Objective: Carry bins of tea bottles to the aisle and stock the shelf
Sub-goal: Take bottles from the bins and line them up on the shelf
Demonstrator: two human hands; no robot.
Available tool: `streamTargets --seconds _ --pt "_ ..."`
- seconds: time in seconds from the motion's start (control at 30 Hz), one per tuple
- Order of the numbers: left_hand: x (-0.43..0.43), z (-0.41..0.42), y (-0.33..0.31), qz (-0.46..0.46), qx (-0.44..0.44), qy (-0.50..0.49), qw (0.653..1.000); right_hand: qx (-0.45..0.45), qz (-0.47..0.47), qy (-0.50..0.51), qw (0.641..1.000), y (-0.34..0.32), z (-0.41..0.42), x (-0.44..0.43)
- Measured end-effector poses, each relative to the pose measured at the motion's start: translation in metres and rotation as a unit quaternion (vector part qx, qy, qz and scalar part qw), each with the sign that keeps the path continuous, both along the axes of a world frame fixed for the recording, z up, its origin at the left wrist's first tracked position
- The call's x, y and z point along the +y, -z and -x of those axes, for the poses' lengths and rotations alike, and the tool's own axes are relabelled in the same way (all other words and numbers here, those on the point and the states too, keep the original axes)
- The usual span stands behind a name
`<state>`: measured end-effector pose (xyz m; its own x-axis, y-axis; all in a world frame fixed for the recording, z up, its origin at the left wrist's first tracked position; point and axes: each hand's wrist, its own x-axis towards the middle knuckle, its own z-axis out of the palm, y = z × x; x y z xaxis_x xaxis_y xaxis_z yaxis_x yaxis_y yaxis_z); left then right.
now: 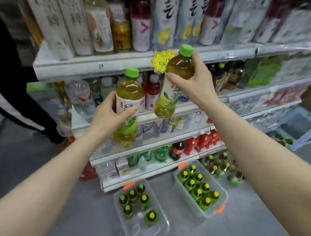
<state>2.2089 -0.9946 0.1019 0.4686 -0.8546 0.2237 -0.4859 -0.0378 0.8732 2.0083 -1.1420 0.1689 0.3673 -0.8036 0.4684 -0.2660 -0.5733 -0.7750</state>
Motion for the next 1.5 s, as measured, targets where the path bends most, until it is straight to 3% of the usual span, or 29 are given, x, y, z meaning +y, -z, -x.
streamTargets --seconds 0.47,0.7,1.17,1.5 --pt "-0.028 -0.028 -0.239 0.201 -0.013 -0.055 0.978 -0.006 0.233 -0.029 0.972 -0.235 -0.056 -0.026" --pt "-0.056 -0.049 -0.322 0.267 -0.043 -0.125 0.954 -0.016 0.275 -0.062 0.959 -0.329 -0.105 -0.076" --pt "-0.073 -0.092 -0.339 0.300 -0.040 -0.236 0.923 0.001 0.253 -0.088 0.963 -0.335 -0.254 -0.161" --pt "-0.083 -0.095 -0.338 0.286 -0.038 -0.228 0.930 -0.014 0.214 -0.057 0.975 -0.326 -0.302 -0.197"
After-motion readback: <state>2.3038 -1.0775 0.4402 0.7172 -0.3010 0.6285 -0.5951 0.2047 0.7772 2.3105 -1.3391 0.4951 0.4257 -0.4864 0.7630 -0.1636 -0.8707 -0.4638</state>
